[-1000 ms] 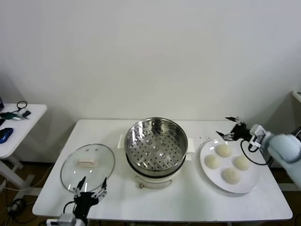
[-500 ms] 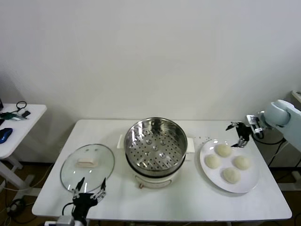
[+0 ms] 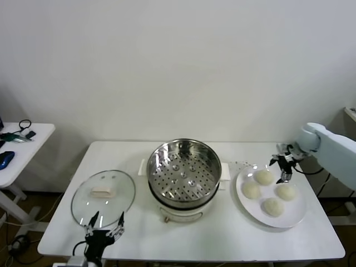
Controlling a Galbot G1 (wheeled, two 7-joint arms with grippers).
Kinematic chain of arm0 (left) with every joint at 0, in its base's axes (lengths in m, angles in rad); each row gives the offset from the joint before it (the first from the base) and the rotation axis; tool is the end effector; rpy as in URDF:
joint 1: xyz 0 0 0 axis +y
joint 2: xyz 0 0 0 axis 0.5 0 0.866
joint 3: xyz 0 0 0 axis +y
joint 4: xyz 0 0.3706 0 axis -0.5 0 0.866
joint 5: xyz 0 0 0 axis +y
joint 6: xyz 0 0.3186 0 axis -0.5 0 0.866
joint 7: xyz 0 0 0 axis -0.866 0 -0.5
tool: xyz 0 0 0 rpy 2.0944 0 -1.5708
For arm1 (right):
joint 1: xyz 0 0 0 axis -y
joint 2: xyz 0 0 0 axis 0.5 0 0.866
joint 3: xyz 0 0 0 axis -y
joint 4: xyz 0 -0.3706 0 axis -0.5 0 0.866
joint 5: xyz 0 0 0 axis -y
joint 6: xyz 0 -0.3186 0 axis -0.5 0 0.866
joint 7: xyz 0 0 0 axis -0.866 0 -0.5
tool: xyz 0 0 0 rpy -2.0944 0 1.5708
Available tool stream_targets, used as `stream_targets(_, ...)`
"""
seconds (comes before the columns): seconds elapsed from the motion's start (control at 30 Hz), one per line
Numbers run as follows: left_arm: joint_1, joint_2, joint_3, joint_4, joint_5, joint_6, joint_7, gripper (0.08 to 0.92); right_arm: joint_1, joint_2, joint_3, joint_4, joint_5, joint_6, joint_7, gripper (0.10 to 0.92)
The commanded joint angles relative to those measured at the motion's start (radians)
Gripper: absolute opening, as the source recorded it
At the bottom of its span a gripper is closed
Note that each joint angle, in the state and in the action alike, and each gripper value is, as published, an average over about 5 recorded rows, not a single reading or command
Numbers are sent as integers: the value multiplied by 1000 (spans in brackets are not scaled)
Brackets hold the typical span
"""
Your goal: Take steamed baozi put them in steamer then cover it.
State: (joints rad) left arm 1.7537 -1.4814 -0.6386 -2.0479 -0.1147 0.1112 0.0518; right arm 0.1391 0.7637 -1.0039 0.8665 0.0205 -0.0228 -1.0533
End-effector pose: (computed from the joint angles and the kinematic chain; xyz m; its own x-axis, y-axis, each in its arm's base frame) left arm 0.0707 0.0524 -0.3502 -0.9453 -0.0104 0.3261 -0.0063 0.9999 0.0137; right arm 0.5362 -0.2489 -0.2056 -0.1627 -0.0617 0.9847 -0.9865 -0.0065 -0.1634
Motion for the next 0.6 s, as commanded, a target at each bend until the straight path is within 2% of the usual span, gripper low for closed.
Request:
stream_targets(0.03,1,0,1,1,1,-1,0,823,-58,74,49,-85,-22,-15,19,823)
stream_targets(0.3,7,1,2,-1,0,-3,-1,823,-88,113,102,-155,-98,-17,38,816)
stream_targets(0.5,8,1,2,0,1,-5,-2,823,-93,114,114,-152,-87,-26,36,696)
stream_targets(0.6,10,-1,5,-3,2,-5,-2,823,-90,107,117,-146,-85,-27,36,667)
